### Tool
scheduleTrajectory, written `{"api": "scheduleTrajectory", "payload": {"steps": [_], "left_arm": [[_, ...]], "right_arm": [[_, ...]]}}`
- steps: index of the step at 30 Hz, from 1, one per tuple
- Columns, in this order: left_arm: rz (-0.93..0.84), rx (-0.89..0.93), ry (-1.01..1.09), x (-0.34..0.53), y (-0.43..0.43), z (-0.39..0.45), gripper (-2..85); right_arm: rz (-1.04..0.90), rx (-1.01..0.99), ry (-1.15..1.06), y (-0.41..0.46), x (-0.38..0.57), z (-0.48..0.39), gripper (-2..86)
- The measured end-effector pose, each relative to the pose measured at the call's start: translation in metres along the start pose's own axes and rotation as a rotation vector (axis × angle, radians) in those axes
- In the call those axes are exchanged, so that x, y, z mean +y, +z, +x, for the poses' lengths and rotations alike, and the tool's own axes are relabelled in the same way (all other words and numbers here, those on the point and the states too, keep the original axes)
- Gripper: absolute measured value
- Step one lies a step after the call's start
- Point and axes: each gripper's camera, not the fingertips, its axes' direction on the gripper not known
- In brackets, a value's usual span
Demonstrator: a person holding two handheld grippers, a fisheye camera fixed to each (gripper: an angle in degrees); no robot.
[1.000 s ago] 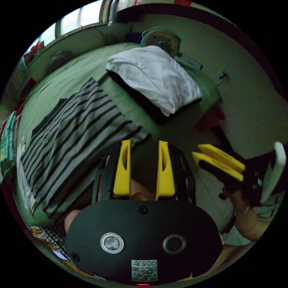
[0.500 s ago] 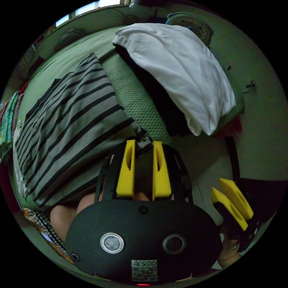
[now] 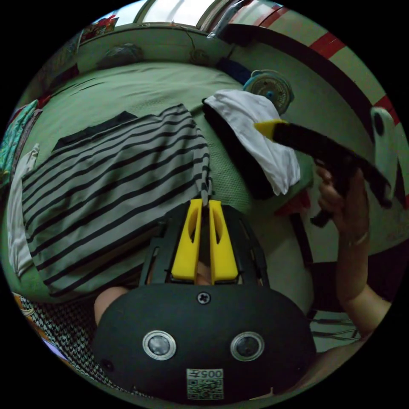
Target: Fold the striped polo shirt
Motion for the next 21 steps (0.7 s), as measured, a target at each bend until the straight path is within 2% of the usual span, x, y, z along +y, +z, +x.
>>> {"api": "scheduleTrajectory", "payload": {"steps": [4, 8, 17, 21], "left_arm": [[0.014, 0.034, -0.01, 0.009, -0.016, -0.027, 4.2], [0.102, 0.065, 0.036, 0.024, -0.037, -0.042, 3.9], [0.142, 0.117, 0.048, 0.045, -0.058, -0.074, 3.9], [0.145, 0.119, 0.054, 0.051, -0.07, -0.085, 4.0]], "right_arm": [[-0.087, 0.008, 0.043, 0.043, -0.044, 0.009, 11.3], [-0.115, 0.134, 0.035, 0.071, -0.074, 0.009, 12.0], [-0.113, 0.024, 0.223, 0.092, -0.124, 0.043, 13.6], [-0.186, 0.042, 0.26, 0.11, -0.15, 0.056, 12.7]]}}
